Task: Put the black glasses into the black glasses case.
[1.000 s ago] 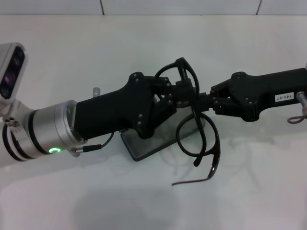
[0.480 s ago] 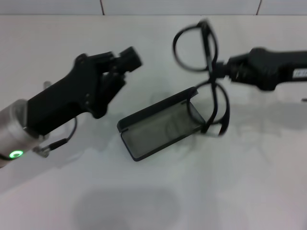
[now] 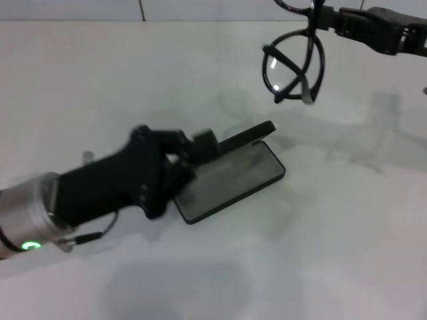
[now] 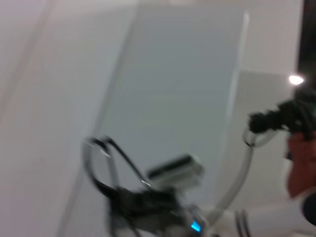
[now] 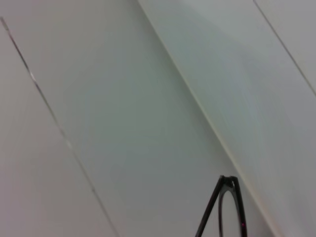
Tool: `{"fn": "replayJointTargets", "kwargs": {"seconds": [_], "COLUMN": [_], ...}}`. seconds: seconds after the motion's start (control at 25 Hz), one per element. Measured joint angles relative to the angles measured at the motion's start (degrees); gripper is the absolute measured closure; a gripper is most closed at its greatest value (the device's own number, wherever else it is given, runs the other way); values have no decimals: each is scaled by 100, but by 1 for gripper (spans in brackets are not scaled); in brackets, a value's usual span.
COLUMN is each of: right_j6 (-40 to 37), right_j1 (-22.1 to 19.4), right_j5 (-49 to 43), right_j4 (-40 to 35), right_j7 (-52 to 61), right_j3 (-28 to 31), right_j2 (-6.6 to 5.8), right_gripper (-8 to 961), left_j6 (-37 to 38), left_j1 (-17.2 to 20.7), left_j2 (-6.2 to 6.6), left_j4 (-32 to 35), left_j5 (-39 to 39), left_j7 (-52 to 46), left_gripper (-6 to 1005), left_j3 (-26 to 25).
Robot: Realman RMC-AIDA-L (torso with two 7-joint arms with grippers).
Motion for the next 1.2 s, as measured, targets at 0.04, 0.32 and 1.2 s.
{"fn": "replayJointTargets", "kwargs": {"seconds": [0.04,0.32,1.2], "right_j6": [65,316,487], "right_j1": [18,238,641], "right_j5": [0,53,124], "right_j4": [0,372,1483], "right_j7": [-21,-276,-1252], "right_j3": [-17,-238,-461], "right_j2": [31,123,167], "right_gripper": [917,917,918], "left_j6": [4,-5,-307], "left_j1": [-62,-432,-770], "left_j2": [-21,-76,-116], "left_j4": [-4,-255,-514], "left_j5": [127,344,35], "left_j7": [-5,12,-72], "left_gripper": [961,961,960], "left_j3": [1,1,-37]}}
